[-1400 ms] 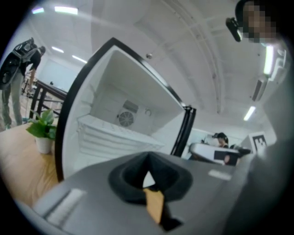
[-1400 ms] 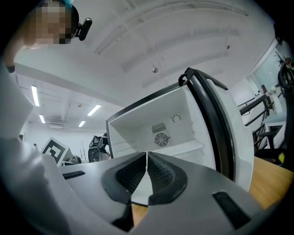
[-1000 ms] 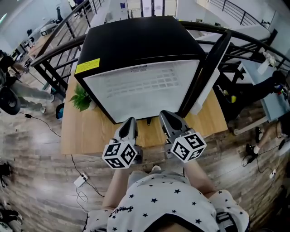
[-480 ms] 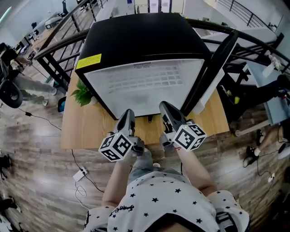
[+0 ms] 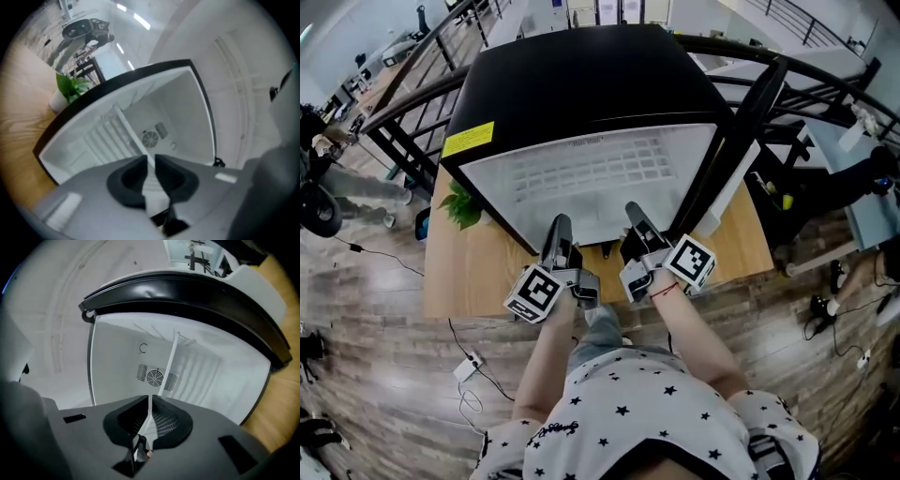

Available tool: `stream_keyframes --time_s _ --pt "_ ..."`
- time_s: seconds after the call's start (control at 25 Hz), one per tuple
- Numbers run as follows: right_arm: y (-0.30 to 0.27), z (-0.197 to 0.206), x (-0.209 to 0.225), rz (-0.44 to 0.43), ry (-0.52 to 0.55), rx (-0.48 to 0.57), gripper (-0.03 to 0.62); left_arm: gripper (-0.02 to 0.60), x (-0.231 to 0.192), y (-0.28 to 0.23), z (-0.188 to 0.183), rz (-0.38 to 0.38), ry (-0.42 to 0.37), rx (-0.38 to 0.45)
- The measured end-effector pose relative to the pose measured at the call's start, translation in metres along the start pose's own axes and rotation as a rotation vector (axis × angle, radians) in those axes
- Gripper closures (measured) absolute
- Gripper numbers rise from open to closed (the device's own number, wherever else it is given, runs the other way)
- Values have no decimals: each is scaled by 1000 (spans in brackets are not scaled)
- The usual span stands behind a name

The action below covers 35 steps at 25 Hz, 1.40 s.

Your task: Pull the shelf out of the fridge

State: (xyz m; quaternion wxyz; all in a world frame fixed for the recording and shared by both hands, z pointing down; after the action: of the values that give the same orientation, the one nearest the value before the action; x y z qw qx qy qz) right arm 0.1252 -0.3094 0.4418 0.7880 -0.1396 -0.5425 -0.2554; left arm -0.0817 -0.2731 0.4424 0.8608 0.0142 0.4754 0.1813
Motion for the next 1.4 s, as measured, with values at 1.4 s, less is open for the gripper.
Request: stream_keyframes --time_s 1.4 --pt "-51 -18 26 56 -243 162 542 501 -41 -40 -28 -30 217 220"
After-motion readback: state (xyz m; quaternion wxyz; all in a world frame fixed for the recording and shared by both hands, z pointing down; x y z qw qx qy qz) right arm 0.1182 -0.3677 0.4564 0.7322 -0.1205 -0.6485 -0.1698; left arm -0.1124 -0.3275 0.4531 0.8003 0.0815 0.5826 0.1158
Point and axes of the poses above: the fingertips, and each gripper's own axes: y backward along the fingers, x to its right, z out of its underside, the point moved 6 cm from there along y, backward along the fingers, and after that the axes turned 6 degrees about z, right-handed, at the moved point
